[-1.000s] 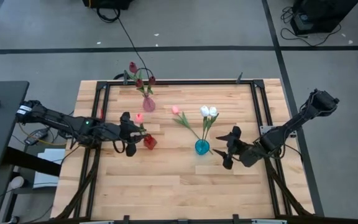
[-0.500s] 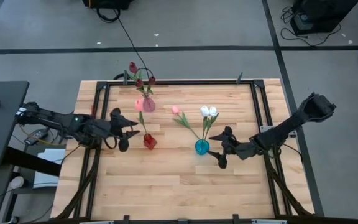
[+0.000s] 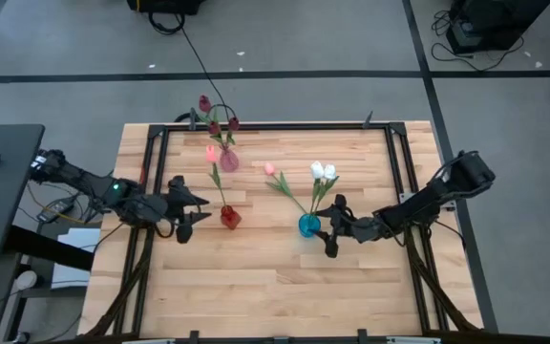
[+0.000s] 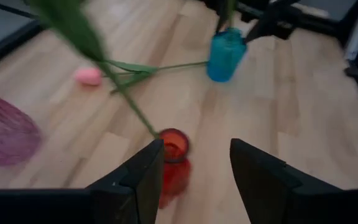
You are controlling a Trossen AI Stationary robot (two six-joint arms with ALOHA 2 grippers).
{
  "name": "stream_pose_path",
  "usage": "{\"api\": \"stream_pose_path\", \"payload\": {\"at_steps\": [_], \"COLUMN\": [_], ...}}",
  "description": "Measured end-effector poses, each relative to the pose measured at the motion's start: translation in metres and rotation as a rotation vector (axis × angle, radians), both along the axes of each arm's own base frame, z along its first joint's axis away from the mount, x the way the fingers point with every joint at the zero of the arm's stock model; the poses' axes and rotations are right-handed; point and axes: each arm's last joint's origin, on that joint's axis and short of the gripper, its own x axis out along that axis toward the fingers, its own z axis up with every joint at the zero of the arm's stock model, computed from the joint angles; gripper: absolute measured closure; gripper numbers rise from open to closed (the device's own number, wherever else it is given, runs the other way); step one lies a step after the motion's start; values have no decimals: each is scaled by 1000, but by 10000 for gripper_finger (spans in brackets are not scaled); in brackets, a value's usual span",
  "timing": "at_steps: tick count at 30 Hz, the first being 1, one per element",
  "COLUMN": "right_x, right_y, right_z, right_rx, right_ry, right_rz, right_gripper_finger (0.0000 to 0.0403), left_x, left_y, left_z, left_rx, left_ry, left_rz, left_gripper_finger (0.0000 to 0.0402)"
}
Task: Sort flowers into vase by color
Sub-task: Move the blue vase to the top right of the table
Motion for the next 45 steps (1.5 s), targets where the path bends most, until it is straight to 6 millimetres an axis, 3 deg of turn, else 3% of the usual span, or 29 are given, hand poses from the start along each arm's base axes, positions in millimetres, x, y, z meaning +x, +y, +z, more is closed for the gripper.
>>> {"api": "stream_pose_path", "payload": {"at_steps": [13,19,31,35,45], "right_x": [7,6,2,-2,-5], "right_y": [-9,-11,-25,-40,-89], "right_z": [-3,0,33,37,27], "right_rx": [4,-50,-85,-98,-161], "right_ry": [-34,-35,-146,-100,80], "right_rz": [-19,-60,-125,-179,-302], "right_gripper_finger": [265,266,265,265,265], "left_x": [-2,2,8,12,22], "left_y": [-19,-24,-38,-45,-51], "left_z": [2,4,-5,-9,-15], "left_rx": [-49,-52,-79,-73,-40], "left_ry": [-57,-81,-22,-12,-14], "left_rz": [-47,-75,-114,-131,-99], "left_gripper_finger": [211,211,211,211,211]}}
